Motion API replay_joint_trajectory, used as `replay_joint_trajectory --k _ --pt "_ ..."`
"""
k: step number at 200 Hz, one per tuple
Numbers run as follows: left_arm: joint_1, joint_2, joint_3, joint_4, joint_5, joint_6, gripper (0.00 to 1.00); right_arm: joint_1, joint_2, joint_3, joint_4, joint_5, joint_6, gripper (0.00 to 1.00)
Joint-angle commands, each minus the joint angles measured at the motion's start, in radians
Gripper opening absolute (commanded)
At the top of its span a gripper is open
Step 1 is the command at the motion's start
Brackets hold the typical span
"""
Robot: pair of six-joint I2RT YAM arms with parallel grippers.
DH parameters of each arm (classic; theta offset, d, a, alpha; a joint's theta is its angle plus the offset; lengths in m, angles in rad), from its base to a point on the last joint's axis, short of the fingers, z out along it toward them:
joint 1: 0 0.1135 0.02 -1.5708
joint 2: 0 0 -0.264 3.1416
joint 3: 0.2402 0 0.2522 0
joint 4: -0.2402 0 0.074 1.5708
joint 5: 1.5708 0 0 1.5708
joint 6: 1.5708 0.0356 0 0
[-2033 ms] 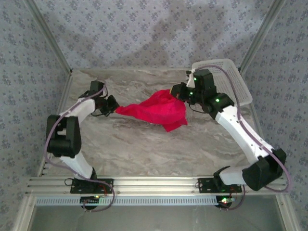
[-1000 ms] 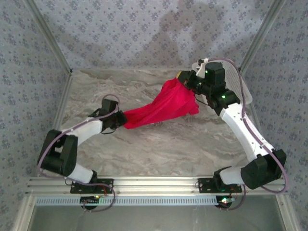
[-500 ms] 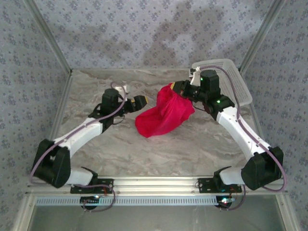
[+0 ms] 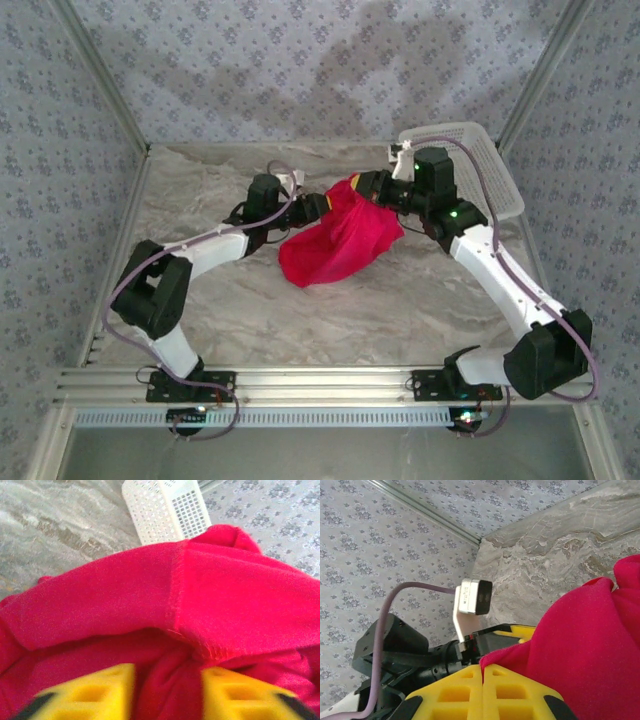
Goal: Fold the inside-out t-shirt
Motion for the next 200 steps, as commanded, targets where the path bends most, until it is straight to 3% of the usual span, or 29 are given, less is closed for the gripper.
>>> replay_joint_trajectory --k 1,4,34,76,108,128,161,200 --pt "0.027 -0.020 0.041 0.008 0.054 -0.005 0.04 -0.030 -0.046 -0.024 -0.017 0.004 -0.035 0.00" --pt "0.034 -0.028 0.044 0.000 0.058 -0.006 0.00 -0.035 -0.047 -0.030 -0.018 0.006 -0.037 0.00" --pt "0.123 -0.143 0.105 -0.129 0.083 0.011 0.00 -0.106 -0.057 -0.096 -0.055 0.040 -0.042 0.00" --pt "0.251 -0.303 0.275 -0.382 0.105 0.035 0.00 -0.150 0.021 -0.202 -0.116 0.199 -0.092 0.00" --pt "0.276 -0.353 0.314 -0.438 0.108 0.045 0.00 -0.137 0.103 -0.245 -0.083 0.219 -0.091 0.00" --pt "0.270 -0.360 0.232 -0.403 0.120 0.042 0.00 -0.129 0.119 -0.233 -0.108 0.264 -0.079 0.00" --pt "0.264 -0.387 -0.013 -0.339 0.116 0.049 0.00 -0.119 0.094 -0.190 -0.323 0.486 -0.031 0.00" --pt "0.194 -0.460 -0.296 -0.341 0.010 0.118 0.00 0.034 0.019 -0.315 -0.349 0.589 0.027 0.00"
